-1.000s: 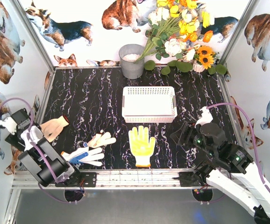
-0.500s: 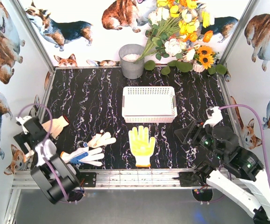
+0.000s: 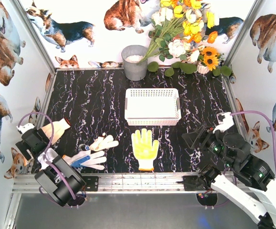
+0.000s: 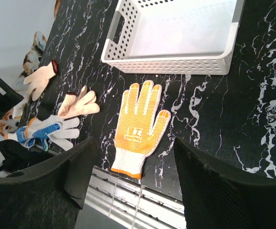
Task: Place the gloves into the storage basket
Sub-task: Pick up the glove at the corner of the board, then place the glove at the center of the board.
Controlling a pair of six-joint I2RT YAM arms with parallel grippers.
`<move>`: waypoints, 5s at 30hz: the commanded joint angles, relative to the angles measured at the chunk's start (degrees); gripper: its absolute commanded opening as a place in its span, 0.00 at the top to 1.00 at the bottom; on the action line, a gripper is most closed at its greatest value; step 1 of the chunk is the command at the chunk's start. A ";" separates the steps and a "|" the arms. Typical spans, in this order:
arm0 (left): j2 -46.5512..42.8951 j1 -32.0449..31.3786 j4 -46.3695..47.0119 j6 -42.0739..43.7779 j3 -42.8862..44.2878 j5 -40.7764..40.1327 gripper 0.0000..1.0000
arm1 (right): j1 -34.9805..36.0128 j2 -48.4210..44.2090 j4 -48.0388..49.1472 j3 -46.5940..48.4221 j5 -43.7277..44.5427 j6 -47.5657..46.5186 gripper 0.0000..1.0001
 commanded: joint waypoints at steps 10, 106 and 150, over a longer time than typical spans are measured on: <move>1.78 7.30 2.18 -5.28 0.44 1.13 0.26 | -0.21 -1.59 -2.16 4.46 4.64 -1.98 0.32; -9.42 -56.80 -44.48 -58.87 42.11 40.61 1.00 | 9.73 28.99 31.71 2.82 -15.43 -12.38 0.15; -2.67 -84.72 -32.66 -59.32 29.40 35.25 1.00 | 15.92 36.80 35.35 -7.14 -1.50 -4.89 1.00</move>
